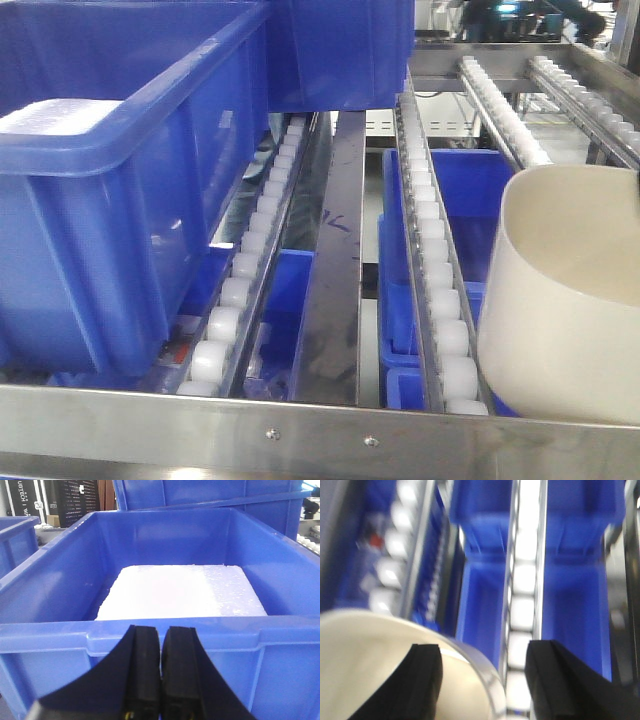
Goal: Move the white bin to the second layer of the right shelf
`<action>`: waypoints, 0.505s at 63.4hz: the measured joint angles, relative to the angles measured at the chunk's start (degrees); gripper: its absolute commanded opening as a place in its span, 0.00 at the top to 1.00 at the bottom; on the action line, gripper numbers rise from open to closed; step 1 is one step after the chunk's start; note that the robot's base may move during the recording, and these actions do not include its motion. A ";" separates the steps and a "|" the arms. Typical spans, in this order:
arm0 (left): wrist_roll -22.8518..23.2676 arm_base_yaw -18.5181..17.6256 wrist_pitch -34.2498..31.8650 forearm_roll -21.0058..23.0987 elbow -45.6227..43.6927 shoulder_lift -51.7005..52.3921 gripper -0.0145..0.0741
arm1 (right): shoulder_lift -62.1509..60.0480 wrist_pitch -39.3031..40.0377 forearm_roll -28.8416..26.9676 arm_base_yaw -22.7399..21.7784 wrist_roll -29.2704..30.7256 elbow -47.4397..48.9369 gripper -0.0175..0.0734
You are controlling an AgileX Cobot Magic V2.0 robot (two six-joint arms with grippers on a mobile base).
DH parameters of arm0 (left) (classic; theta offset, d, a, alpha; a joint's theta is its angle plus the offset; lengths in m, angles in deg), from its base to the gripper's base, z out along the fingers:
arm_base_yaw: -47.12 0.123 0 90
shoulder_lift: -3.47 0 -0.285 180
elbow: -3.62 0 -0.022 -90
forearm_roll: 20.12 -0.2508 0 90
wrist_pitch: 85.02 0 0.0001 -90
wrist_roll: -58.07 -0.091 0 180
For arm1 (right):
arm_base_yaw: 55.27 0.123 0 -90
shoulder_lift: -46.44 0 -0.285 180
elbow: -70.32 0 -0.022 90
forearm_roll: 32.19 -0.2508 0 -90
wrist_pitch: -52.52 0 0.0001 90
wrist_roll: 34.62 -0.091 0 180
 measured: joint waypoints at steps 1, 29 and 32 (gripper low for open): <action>0.00 0.00 0.00 0.00 0.00 0.00 0.74 | -0.51 0.00 0.00 0.00 0.00 0.00 0.28; 0.00 0.00 0.00 0.00 0.00 0.00 0.74 | -17.13 -0.11 0.00 0.00 0.00 -0.27 0.51; 0.00 0.00 0.00 0.00 0.00 0.00 0.74 | -19.39 -0.25 0.00 0.00 0.00 -0.40 0.62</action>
